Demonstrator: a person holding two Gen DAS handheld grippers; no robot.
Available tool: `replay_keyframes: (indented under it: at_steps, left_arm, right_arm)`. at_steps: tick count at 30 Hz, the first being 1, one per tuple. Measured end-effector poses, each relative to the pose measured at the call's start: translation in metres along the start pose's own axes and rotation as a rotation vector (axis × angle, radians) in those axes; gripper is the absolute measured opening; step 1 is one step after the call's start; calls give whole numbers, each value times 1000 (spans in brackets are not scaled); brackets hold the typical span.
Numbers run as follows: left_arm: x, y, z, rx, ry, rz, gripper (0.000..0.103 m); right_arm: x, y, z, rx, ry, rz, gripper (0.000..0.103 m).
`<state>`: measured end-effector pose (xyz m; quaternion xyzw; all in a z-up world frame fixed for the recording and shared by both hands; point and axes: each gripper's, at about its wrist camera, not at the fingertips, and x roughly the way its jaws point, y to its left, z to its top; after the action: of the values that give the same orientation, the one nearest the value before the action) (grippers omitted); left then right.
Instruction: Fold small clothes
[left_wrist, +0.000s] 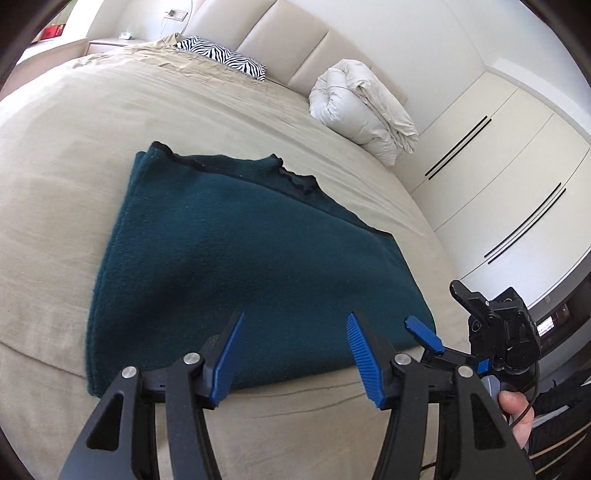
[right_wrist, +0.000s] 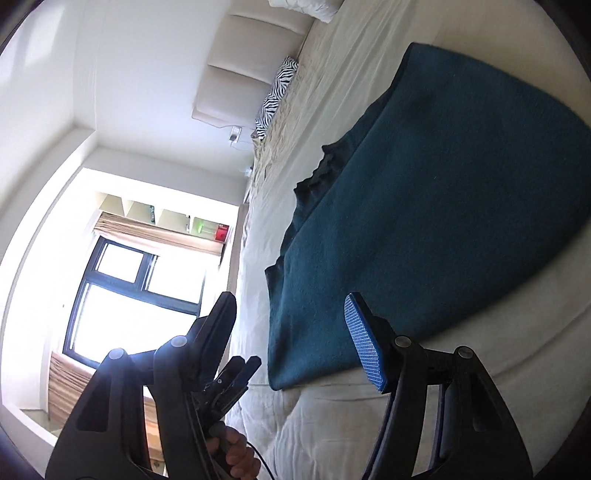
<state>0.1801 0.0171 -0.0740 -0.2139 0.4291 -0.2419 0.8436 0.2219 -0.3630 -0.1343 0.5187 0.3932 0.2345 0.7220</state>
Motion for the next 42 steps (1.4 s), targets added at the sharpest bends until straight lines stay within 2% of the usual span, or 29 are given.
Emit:
replay_keyframes:
  at_steps: [3, 4, 5, 6, 8, 12, 15, 17, 20, 23, 26, 28, 29, 31, 33, 36, 39, 42]
  left_arm:
    - [28, 7, -12, -37, 67, 10, 59]
    - [31, 12, -14, -56, 76, 25, 57]
    - [30, 18, -16, -68, 72, 16, 50]
    - [26, 23, -16, -75, 70, 4, 50]
    - [13, 32, -14, -75, 58, 24, 50]
    - [-25, 56, 2, -117, -26, 61, 56]
    - [-32, 64, 31, -125, -84, 62, 60]
    - [-21, 59, 52, -99, -93, 58, 60]
    - [8, 51, 84, -64, -90, 61, 60]
    - [42, 49, 112, -49, -64, 82, 61]
    - [72, 58, 128, -32, -29, 135, 61]
    - [88, 71, 128, -29, 2, 190, 61]
    - [90, 80, 125, -41, -3, 169, 60]
    - [84, 93, 120, -57, -37, 100, 59]
    - [80, 98, 117, -64, -44, 71, 58]
    - [75, 106, 118, -95, -45, 31, 58]
    - [54, 107, 119, -124, -56, 66, 60]
    - [15, 111, 110, -153, -114, 87, 74]
  right_arm:
    - [38, -14, -14, 59, 73, -19, 61]
    - [45, -20, -15, 69, 92, -40, 61]
    - [52, -26, -13, 76, 99, -69, 61]
    - [49, -32, -11, 77, 91, -87, 60]
    - [31, -41, 0, 73, 43, -94, 59]
    - [-39, -59, 36, 99, -167, -187, 59]
    - [-60, -49, 58, 79, -237, -172, 61]
    - [-43, -31, 69, 28, -206, -149, 61]
    - [16, -8, 80, -20, -83, -118, 61]
    - [74, 5, 82, -55, -1, -125, 61]
    - [120, 0, 86, -29, 72, -90, 61]
    - [134, -5, 93, -34, 84, -114, 61]
    - [134, -9, 99, -36, 72, -116, 59]
    - [123, -21, 115, -15, 37, -86, 59]
    - [104, -34, 136, 23, -21, -35, 57]
    - [59, -53, 161, 60, -151, -56, 57]
    - [6, -67, 170, 110, -282, -143, 59]
    - [-31, -63, 163, 97, -337, -130, 60]
